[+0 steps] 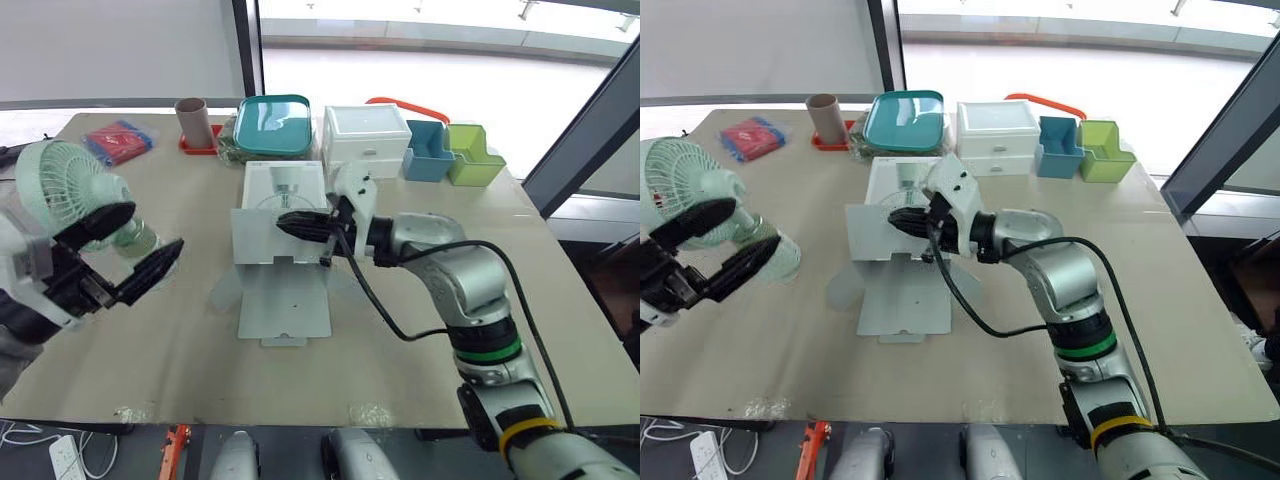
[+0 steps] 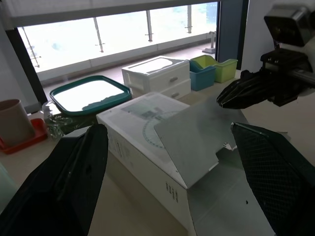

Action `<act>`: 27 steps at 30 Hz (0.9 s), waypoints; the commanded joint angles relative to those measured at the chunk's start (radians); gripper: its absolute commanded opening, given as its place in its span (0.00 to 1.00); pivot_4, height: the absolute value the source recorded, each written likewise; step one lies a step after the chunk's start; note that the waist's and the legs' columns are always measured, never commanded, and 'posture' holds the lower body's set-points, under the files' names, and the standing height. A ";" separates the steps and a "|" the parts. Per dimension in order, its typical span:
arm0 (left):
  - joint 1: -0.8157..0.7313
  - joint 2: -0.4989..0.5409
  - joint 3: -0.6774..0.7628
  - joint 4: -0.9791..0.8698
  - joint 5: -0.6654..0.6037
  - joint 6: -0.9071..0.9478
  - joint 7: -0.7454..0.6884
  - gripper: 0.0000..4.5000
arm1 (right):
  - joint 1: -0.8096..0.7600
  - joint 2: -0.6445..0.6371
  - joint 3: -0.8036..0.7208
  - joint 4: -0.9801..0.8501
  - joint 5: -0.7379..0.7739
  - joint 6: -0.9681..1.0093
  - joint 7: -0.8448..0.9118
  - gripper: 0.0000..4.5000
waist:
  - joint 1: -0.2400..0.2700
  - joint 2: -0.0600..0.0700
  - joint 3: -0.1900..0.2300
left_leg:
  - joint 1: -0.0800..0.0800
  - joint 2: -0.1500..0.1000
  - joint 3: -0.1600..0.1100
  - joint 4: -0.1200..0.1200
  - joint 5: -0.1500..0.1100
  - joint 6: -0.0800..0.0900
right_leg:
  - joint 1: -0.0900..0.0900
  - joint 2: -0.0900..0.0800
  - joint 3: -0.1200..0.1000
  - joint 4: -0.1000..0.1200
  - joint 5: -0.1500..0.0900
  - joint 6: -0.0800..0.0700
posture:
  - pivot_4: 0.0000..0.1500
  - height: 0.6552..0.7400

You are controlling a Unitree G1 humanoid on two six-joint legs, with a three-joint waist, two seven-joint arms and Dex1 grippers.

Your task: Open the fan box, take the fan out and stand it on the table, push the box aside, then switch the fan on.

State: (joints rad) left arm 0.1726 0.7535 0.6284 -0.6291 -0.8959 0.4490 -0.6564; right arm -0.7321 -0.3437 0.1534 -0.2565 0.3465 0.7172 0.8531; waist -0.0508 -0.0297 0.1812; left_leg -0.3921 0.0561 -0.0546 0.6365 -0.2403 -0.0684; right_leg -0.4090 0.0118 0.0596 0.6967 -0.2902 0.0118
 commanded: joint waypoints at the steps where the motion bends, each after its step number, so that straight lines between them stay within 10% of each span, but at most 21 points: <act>1: 0.001 -0.007 0.007 0.054 0.049 -0.061 -0.060 1.00 | 0.026 -0.030 -0.028 -0.133 0.072 0.013 0.017 0.38 | 0.000 0.000 0.000 | 0.000 0.000 0.000 0.000 0.000 0.000 | 0.000 0.000 0.000 0.000 0.000 0.000 | 1.00 1.00; 8: -0.018 -0.031 -0.013 0.136 0.063 -0.105 -0.151 1.00 | 0.080 -0.071 -0.035 -0.226 0.149 0.027 0.013 0.99 | 0.000 0.000 0.000 | 0.000 0.000 0.000 0.000 0.000 0.000 | 0.000 0.000 0.000 0.000 0.000 0.000 | 1.00 1.00; 27: -0.111 -0.093 -0.307 0.142 0.268 -0.224 -0.200 1.00 | 0.260 -0.200 -0.093 -0.208 0.063 -0.057 -0.100 0.99 | 0.005 -0.001 0.000 | -0.001 -0.003 0.000 0.000 0.000 0.000 | 0.001 0.000 0.004 -0.001 -0.001 0.002 | 1.00 1.00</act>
State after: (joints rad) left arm 0.0939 0.6492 0.3339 -0.4905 -0.6294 0.2477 -0.8333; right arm -0.4736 -0.5290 0.1306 -0.4248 0.4136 0.6507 0.8008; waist -0.0460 -0.0304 0.1810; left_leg -0.3927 0.0527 -0.0549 0.6368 -0.2404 -0.0682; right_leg -0.4077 0.0114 0.0638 0.6961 -0.2914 0.0141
